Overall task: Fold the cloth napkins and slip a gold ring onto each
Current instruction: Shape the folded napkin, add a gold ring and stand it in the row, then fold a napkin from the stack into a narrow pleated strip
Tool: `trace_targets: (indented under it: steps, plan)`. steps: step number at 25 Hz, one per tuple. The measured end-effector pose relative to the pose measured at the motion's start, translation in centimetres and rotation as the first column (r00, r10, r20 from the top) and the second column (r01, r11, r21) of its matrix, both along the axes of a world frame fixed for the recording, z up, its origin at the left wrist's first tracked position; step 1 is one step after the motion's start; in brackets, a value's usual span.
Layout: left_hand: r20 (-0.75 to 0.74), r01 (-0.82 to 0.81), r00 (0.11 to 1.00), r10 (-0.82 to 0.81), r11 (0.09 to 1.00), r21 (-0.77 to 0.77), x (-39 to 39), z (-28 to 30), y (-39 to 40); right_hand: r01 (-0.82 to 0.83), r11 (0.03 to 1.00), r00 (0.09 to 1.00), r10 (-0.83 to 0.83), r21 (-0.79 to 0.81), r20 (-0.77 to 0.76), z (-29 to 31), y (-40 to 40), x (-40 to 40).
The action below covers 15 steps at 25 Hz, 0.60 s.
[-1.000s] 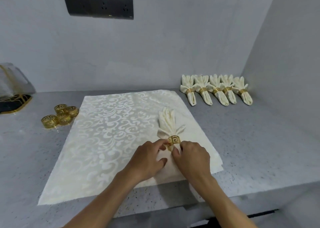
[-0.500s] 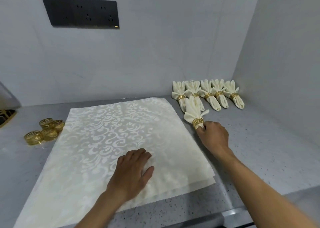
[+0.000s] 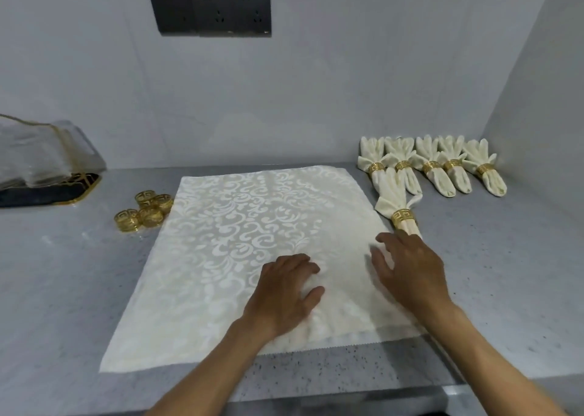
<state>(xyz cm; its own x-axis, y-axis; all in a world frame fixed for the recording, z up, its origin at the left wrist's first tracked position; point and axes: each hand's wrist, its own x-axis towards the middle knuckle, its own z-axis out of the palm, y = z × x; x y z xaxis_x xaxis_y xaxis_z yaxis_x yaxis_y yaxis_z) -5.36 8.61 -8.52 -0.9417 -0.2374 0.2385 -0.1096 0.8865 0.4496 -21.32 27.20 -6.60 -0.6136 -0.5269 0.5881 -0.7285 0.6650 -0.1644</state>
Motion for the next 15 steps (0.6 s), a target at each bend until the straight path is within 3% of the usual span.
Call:
trace_targets:
  steps: [2, 4, 5, 7, 11, 15]
  plan:
    - [-0.094, -0.013, 0.995, 0.025, 0.992, 0.127, 1.6, 1.0, -1.0, -0.351, 0.930, 0.934, 0.339, 0.109, 0.111, -1.2, 0.0, 3.6]
    - [-0.055, -0.019, 0.998, 0.023, 0.998, 0.058, 5.2, 1.3, -3.0, -0.538, 0.819, 0.827, 0.467, 0.199, 0.314, -2.3, -0.1, 5.4]
    - [0.021, 0.000, 1.000, 0.001, 1.000, -0.003, 7.1, 1.2, -4.2, -0.576, 0.792, 0.801, 0.495, 0.203, 0.337, -2.9, -0.1, 5.7]
    - [0.171, 0.021, 0.985, -0.022, 1.000, 0.008, 10.4, 0.7, -6.4, -0.583, 0.796, 0.798, 0.522, 0.165, 0.301, -3.6, -0.5, 5.9]
    - [0.055, -0.044, 0.998, 0.033, 0.976, 0.213, 11.4, 0.4, -7.7, -0.592, 0.800, 0.790, 0.549, 0.102, 0.273, -3.3, -1.7, 5.9]
    - [0.051, -0.095, 0.995, 0.085, 0.968, 0.233, 11.0, 1.0, -7.0, -0.514, 0.847, 0.838, 0.461, 0.138, 0.294, -2.2, -2.2, 6.4]
